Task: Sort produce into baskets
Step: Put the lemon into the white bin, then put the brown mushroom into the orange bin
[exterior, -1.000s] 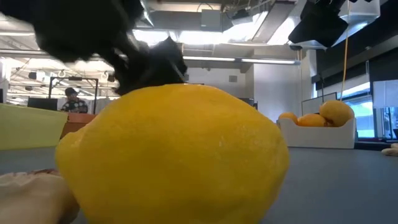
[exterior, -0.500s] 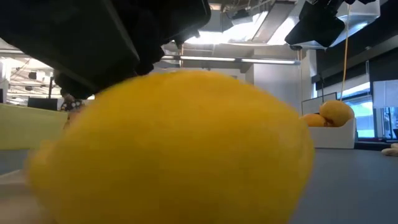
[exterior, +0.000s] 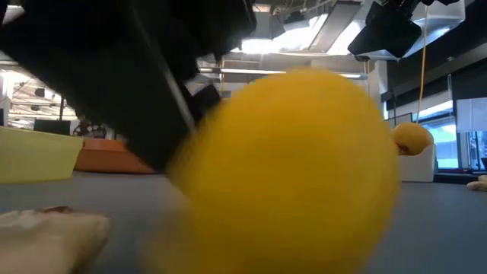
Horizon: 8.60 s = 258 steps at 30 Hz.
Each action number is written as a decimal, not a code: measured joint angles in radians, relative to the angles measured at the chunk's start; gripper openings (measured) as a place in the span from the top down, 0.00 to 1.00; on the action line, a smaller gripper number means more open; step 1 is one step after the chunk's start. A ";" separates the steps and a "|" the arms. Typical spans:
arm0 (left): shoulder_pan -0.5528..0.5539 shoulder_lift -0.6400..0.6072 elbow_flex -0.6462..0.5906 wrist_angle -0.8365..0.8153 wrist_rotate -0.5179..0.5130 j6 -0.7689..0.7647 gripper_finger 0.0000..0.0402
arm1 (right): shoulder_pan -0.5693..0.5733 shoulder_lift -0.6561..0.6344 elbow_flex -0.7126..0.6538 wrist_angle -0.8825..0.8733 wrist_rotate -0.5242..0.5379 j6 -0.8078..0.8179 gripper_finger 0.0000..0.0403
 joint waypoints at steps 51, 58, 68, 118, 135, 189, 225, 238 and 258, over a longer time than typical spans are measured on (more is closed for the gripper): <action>0.044 -0.065 0.000 -0.193 -0.147 0.010 0.99 | -0.012 0.546 0.010 0.652 -0.144 -0.268 0.24; 0.044 -0.065 0.000 -0.193 -0.154 0.018 0.99 | -0.023 0.547 0.011 0.631 -0.185 -0.232 0.36; 0.044 -0.065 0.000 -0.193 -0.157 0.022 0.99 | -0.023 0.547 0.011 0.572 -0.196 -0.193 0.59; 0.359 -0.275 0.000 -0.520 -0.264 0.421 0.99 | -0.593 -0.338 0.006 -0.625 0.277 -0.362 0.58; 0.315 -0.271 -0.039 -0.617 -0.395 0.307 0.99 | -1.128 -0.286 0.006 -0.563 0.252 -0.546 0.58; 0.284 -0.377 -0.097 -0.642 -0.417 0.255 0.99 | -0.784 -0.199 0.233 -0.912 -0.075 -0.459 0.27; 0.102 -0.508 -0.096 -0.691 -0.555 0.228 0.99 | -0.320 -0.105 -0.242 -0.757 -0.420 0.082 0.28; 0.102 -0.508 -0.096 -0.691 -0.555 0.225 0.99 | -0.320 -0.027 -0.261 -0.724 -0.433 0.070 0.56; 0.102 -0.508 -0.097 -0.656 -0.555 0.216 0.99 | -0.321 -0.026 -0.261 -0.701 -0.468 0.075 0.74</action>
